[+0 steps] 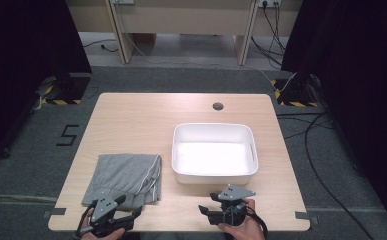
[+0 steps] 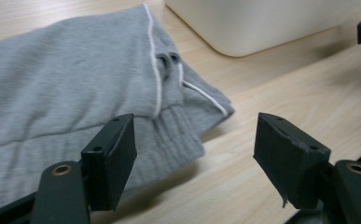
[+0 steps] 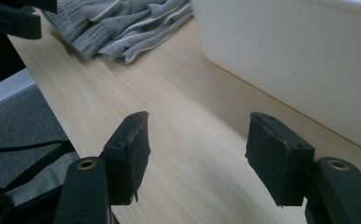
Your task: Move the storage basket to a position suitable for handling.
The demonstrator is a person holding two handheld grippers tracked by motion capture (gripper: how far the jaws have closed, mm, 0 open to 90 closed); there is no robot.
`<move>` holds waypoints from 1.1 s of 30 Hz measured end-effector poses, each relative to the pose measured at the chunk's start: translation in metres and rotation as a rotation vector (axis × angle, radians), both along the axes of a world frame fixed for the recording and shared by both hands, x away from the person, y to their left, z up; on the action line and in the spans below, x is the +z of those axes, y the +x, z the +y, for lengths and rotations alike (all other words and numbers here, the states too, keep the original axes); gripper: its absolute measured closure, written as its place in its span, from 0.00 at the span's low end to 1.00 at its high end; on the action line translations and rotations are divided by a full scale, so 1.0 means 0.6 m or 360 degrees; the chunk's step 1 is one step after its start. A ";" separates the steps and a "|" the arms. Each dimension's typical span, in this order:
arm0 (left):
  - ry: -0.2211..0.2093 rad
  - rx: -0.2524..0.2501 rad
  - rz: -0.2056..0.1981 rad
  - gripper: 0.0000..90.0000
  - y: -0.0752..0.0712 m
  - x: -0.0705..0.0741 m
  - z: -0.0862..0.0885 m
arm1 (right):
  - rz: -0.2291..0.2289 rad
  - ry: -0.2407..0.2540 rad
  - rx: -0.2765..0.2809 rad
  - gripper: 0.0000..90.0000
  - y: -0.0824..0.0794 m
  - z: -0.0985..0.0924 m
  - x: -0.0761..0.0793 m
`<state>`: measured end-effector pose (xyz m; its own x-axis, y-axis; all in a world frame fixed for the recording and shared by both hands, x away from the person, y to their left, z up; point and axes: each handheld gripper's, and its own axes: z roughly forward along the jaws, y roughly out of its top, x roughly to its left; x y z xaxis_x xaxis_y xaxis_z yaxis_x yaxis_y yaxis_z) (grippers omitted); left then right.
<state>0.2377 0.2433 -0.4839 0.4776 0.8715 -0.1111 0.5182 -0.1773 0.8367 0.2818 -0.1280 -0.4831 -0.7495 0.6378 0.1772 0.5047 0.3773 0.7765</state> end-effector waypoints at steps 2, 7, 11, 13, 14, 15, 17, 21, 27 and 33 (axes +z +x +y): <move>-0.0002 0.0026 -0.0005 0.32 0.004 0.004 0.010 | 0.0006 0.0002 0.0017 0.44 0.001 0.011 -0.001; -0.0015 0.0096 -0.0016 0.32 0.024 0.020 0.037 | 0.0007 0.0006 0.0064 0.44 0.008 0.040 -0.001; -0.0008 0.0150 -0.0024 0.32 0.044 0.030 0.053 | 0.0006 0.0011 0.0082 0.44 0.014 0.063 -0.002; -0.0005 0.0172 -0.0005 0.32 0.055 0.031 0.060 | 0.0004 0.0018 0.0088 0.43 0.017 0.074 -0.003; -0.0004 0.0185 0.0002 0.32 0.061 0.031 0.063 | 0.0002 0.0015 0.0090 0.43 0.019 0.080 -0.003; -0.0009 0.0196 0.0009 0.32 0.067 0.030 0.066 | -0.0001 0.0016 0.0094 0.43 0.020 0.085 -0.003; -0.0027 0.0203 0.0038 0.32 0.078 0.025 0.070 | -0.0008 0.0006 0.0102 0.42 0.023 0.095 -0.003; -0.0017 0.0230 0.0074 0.32 0.097 0.013 0.077 | -0.0016 -0.0021 0.0119 0.40 0.028 0.113 -0.006; -0.0019 0.0280 0.0126 0.32 0.118 0.003 0.092 | -0.0017 -0.0035 0.0141 0.40 0.037 0.136 -0.009; -0.0026 0.0310 0.0157 0.31 0.135 -0.001 0.102 | -0.0014 -0.0044 0.0152 0.39 0.046 0.152 -0.011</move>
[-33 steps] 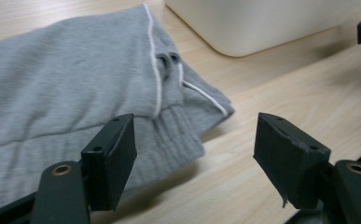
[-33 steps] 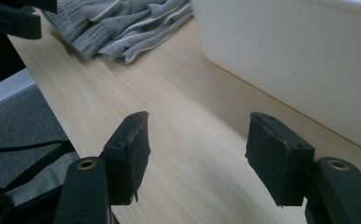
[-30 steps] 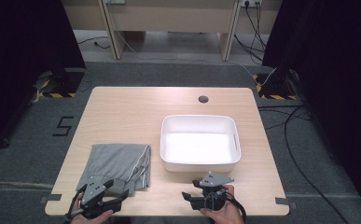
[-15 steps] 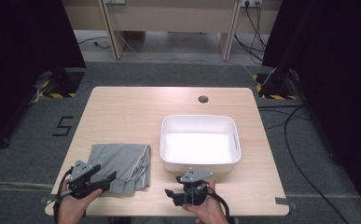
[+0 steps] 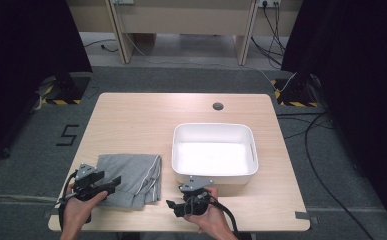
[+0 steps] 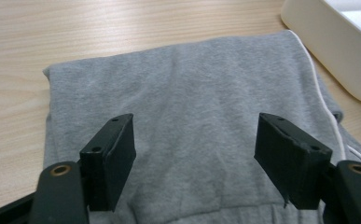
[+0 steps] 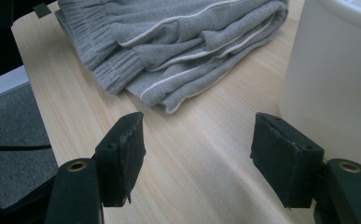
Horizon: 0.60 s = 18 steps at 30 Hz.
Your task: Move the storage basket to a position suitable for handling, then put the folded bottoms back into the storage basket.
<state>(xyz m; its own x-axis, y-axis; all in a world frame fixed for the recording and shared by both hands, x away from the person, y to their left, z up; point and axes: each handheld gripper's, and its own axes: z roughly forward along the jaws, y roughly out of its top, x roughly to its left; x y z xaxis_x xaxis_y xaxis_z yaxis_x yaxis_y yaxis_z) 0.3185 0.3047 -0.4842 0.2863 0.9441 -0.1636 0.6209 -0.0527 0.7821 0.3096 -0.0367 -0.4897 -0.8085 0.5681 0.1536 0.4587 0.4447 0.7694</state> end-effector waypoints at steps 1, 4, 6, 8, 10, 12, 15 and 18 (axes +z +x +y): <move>0.0001 0.0006 0.0003 0.31 0.002 -0.001 0.001 | -0.0002 -0.0003 0.0002 0.39 0.001 0.001 0.000; 0.0023 0.0019 0.0022 0.31 0.007 -0.005 0.007 | 0.0013 0.0005 -0.0001 0.39 0.006 0.006 -0.001; 0.0023 0.0029 0.0033 0.31 0.009 -0.006 0.012 | 0.0033 0.0023 -0.0003 0.39 0.008 0.011 -0.001; 0.0026 0.0035 0.0047 0.31 0.010 -0.007 0.017 | 0.0027 0.0020 -0.0003 0.39 0.010 0.016 -0.002; 0.0027 0.0044 0.0051 0.31 0.012 -0.008 0.021 | 0.0030 0.0017 -0.0003 0.38 0.012 0.022 -0.002; 0.0032 0.0048 0.0062 0.31 0.014 -0.011 0.023 | 0.0023 0.0020 -0.0005 0.38 0.014 0.028 -0.005; 0.0046 0.0055 0.0083 0.31 0.020 -0.019 0.026 | 0.0030 0.0019 -0.0017 0.38 0.017 0.036 -0.008; 0.0045 0.0083 0.0090 0.31 0.027 -0.022 0.033 | 0.0034 0.0025 -0.0029 0.38 0.022 0.044 -0.011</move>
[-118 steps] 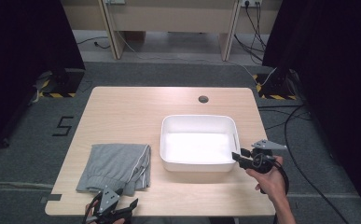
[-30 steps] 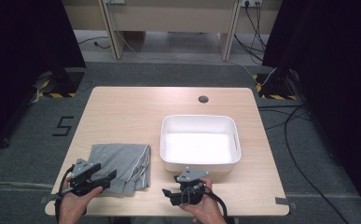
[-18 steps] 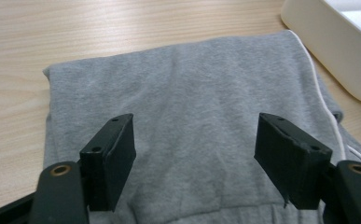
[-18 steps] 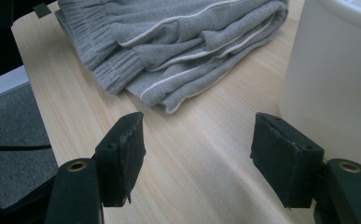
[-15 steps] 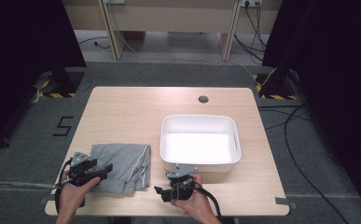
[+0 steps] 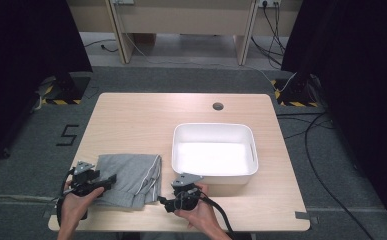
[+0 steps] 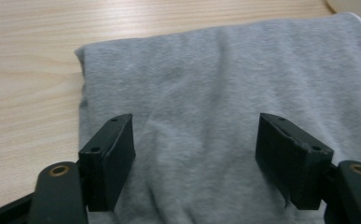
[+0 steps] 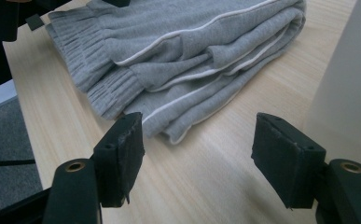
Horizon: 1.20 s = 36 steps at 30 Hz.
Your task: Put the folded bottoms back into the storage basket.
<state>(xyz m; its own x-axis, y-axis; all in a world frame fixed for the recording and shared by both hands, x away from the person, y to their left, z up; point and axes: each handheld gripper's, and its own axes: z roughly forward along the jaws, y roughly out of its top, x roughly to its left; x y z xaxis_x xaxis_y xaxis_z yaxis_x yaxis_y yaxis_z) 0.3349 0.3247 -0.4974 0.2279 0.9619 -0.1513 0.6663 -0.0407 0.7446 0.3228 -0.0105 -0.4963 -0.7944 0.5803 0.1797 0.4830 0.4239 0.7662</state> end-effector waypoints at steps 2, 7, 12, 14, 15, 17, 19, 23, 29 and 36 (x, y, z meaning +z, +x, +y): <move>0.0003 0.0016 0.0006 0.31 0.006 -0.003 0.005 | 0.0005 0.0006 -0.0008 0.38 0.002 0.005 -0.001; 0.0006 0.0021 0.0081 0.31 0.018 -0.021 0.012 | 0.0007 0.0016 -0.0029 0.38 0.007 0.012 -0.003; 0.0114 -0.0003 0.0073 0.33 0.009 -0.027 0.003 | 0.0015 0.0007 -0.0032 0.38 0.008 0.013 -0.006; 0.0180 -0.0026 0.0084 0.33 0.001 -0.025 -0.007 | 0.0017 0.0005 -0.0031 0.38 0.007 0.012 -0.007; 0.0183 -0.0030 0.0087 0.33 -0.002 -0.025 -0.009 | 0.0020 0.0007 -0.0035 0.38 0.006 0.012 -0.007; 0.0183 -0.0047 0.0074 0.33 -0.015 -0.027 -0.015 | 0.0018 0.0010 -0.0027 0.38 0.004 0.011 -0.007; 0.0183 -0.0068 0.0062 0.34 -0.028 -0.028 -0.021 | 0.0027 0.0018 -0.0028 0.38 0.001 0.009 -0.007; 0.0186 -0.0092 0.0064 0.34 -0.058 -0.027 -0.034 | 0.0055 0.0049 -0.0038 0.37 -0.006 0.008 -0.007; 0.0149 -0.0118 0.0087 0.34 -0.079 -0.023 -0.044 | 0.0102 0.0051 -0.0096 0.33 -0.015 0.015 -0.012; 0.0057 -0.0113 0.0014 0.35 -0.076 -0.003 -0.032 | 0.0096 0.0026 -0.0152 0.33 -0.009 0.031 -0.017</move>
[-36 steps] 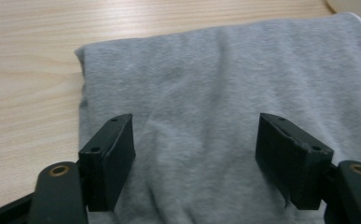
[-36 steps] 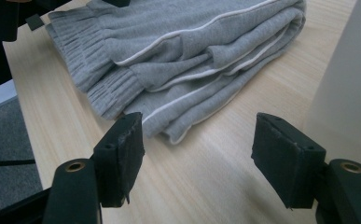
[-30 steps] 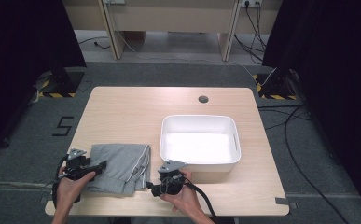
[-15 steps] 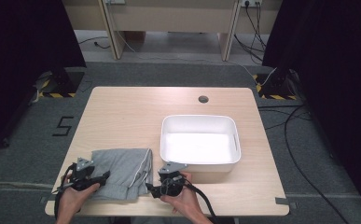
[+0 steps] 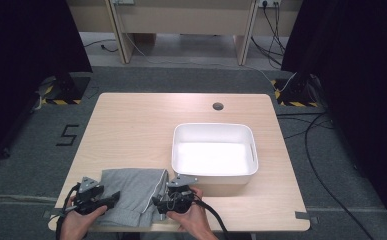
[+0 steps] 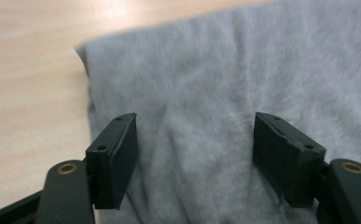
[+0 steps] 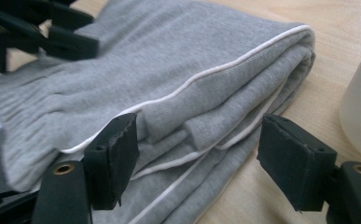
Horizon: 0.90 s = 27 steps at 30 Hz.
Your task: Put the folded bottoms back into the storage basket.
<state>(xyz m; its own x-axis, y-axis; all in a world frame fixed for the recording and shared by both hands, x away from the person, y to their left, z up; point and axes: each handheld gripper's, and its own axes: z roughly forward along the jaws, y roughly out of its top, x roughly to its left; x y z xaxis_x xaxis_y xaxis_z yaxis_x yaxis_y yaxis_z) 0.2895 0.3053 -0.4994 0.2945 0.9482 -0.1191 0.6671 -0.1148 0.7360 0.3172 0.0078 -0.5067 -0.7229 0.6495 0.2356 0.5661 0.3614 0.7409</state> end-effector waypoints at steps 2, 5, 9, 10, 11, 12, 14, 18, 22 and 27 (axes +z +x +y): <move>-0.0003 0.0013 -0.0015 0.35 0.003 0.009 0.008 | -0.0004 -0.0026 -0.0009 0.33 0.003 0.004 -0.005; -0.0009 0.0044 0.0004 0.34 0.012 0.013 0.024 | -0.0004 -0.0091 -0.0001 0.31 0.007 0.011 -0.016; 0.0034 0.0096 0.0073 0.32 0.021 -0.001 0.041 | -0.0065 -0.0173 0.0012 0.31 0.006 0.016 -0.016; 0.0010 0.0080 0.0105 0.32 0.021 -0.008 0.040 | -0.0075 -0.0190 0.0015 0.31 0.004 0.017 -0.016; 0.0012 0.0067 0.0129 0.32 0.021 -0.012 0.039 | -0.0098 -0.0214 0.0022 0.31 0.003 0.020 -0.017; 0.0012 0.0052 0.0149 0.33 0.020 -0.019 0.036 | -0.0101 -0.0219 0.0025 0.31 0.002 0.021 -0.017; 0.0012 0.0050 0.0141 0.33 0.018 -0.019 0.032 | -0.0107 -0.0222 0.0045 0.33 0.004 0.023 -0.016; -0.0017 0.0014 0.0120 0.41 0.011 -0.021 0.023 | -0.0102 -0.0209 0.0058 0.34 0.008 0.025 -0.017; -0.0004 -0.0030 0.0110 0.52 0.006 -0.020 0.011 | -0.0127 -0.0215 0.0085 0.38 0.008 0.029 -0.018; -0.0056 -0.0052 0.0101 0.73 0.005 -0.022 0.014 | -0.0107 -0.0171 0.0121 0.54 0.013 0.028 -0.017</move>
<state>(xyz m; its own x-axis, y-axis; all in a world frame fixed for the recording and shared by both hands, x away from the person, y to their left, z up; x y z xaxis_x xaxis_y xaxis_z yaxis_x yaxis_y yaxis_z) 0.2926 0.3135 -0.5124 0.3160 0.9331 -0.1714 0.7087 -0.1121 0.6965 0.3250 0.0245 -0.5169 -0.7828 0.6112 0.1171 0.4845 0.4805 0.7311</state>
